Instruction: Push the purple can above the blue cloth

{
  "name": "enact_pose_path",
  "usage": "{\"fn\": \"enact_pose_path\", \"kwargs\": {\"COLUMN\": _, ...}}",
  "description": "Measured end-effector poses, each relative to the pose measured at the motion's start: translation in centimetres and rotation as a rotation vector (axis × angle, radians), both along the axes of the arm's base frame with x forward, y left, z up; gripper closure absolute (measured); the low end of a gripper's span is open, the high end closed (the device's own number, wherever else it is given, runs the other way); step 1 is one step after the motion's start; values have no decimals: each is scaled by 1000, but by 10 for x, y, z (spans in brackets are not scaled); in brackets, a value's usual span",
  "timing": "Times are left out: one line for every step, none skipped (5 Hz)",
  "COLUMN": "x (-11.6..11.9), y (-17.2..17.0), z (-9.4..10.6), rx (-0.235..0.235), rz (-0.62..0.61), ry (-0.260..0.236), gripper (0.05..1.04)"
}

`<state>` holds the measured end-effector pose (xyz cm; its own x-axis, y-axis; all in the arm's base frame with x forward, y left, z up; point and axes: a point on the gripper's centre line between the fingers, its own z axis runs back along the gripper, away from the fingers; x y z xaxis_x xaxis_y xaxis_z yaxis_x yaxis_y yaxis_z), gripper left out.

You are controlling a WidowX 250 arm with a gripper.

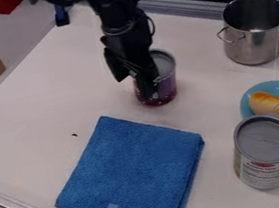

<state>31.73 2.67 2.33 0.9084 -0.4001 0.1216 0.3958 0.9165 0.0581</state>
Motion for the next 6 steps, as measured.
{"fn": "enact_pose_path", "kwargs": {"x": 10, "y": -23, "z": 0, "rx": 1, "rz": 34, "ry": -12, "gripper": 84}}
{"fn": "enact_pose_path", "kwargs": {"x": 21, "y": -36, "z": -4, "rx": 9, "rz": 50, "ry": -17, "gripper": 84}}
{"fn": "enact_pose_path", "kwargs": {"x": 26, "y": -39, "z": -6, "rx": -5, "rz": 55, "ry": -16, "gripper": 84}}
{"fn": "enact_pose_path", "kwargs": {"x": 24, "y": -29, "z": -6, "rx": -20, "rz": 65, "ry": -4, "gripper": 84}}
{"fn": "enact_pose_path", "kwargs": {"x": 18, "y": -6, "z": -5, "rx": -8, "rz": 91, "ry": 29, "gripper": 84}}
{"fn": "enact_pose_path", "kwargs": {"x": 15, "y": 27, "z": 11, "rx": -14, "rz": 149, "ry": 0, "gripper": 84}}
